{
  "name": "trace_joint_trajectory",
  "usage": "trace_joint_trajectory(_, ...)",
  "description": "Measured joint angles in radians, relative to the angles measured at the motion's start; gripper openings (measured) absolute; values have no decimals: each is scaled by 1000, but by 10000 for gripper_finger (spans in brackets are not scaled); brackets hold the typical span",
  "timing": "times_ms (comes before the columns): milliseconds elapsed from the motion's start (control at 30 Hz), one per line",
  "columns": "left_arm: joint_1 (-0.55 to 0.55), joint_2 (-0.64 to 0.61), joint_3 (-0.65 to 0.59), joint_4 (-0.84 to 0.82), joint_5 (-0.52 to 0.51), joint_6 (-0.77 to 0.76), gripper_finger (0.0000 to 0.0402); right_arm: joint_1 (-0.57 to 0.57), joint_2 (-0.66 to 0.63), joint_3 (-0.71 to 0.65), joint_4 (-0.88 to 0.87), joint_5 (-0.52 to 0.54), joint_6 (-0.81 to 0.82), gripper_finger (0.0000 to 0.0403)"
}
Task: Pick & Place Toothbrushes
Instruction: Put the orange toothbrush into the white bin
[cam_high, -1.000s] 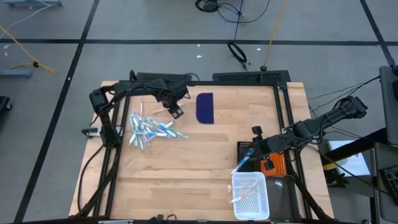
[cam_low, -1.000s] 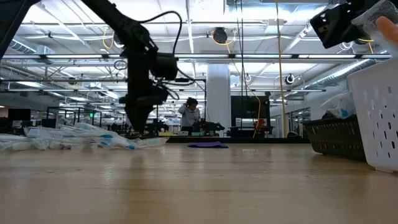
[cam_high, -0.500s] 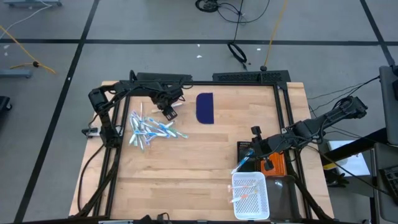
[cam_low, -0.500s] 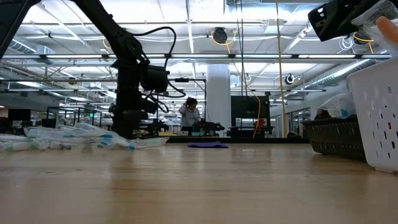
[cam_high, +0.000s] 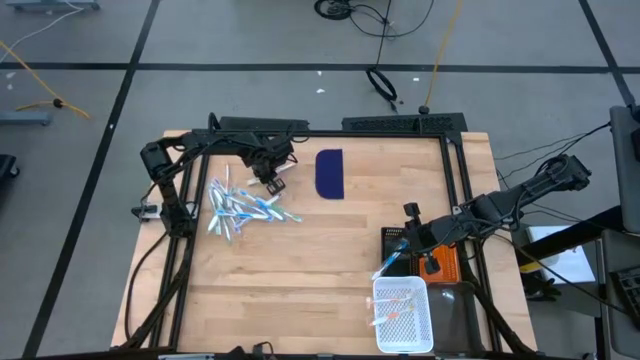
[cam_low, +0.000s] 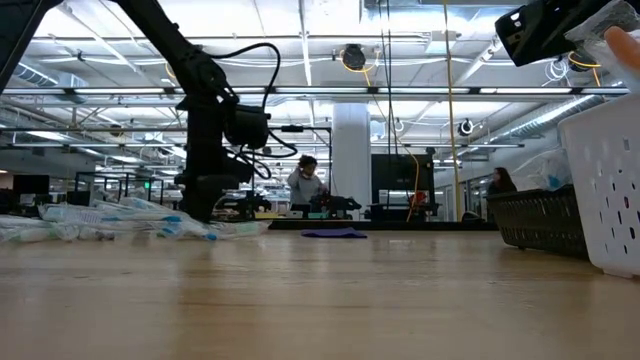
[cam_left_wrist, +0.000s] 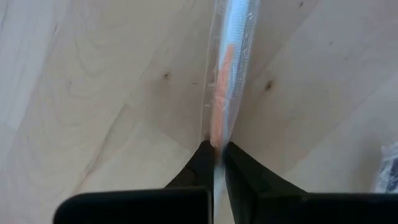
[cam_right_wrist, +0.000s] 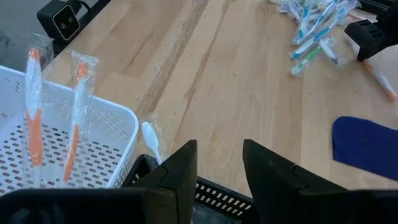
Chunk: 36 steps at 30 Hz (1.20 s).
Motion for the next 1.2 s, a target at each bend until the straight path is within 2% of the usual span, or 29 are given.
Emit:
trace_joint_trajectory(167,0,-38,-5,12,6,-30,5,0,0,0,0,2,0,120)
trace_joint_trajectory(433,-48,-207,-4,62,101,-45,3,0,0,0,1,3,0,118)
trace_joint_trajectory(700,-172,-351,-3,260,234,-41,1,-1,0,0,51,6,0,117)
trace_joint_trajectory(800,-234,-373,-2,352,254,-40,1,-1,0,-2,74,56,1,117)
trace_joint_trajectory(933,-317,-379,-2,479,285,-30,1,-2,0,-46,187,132,-10,116)
trace_joint_trajectory(1200,-471,-369,-2,716,279,-17,0,-65,0,-139,492,132,-16,116)
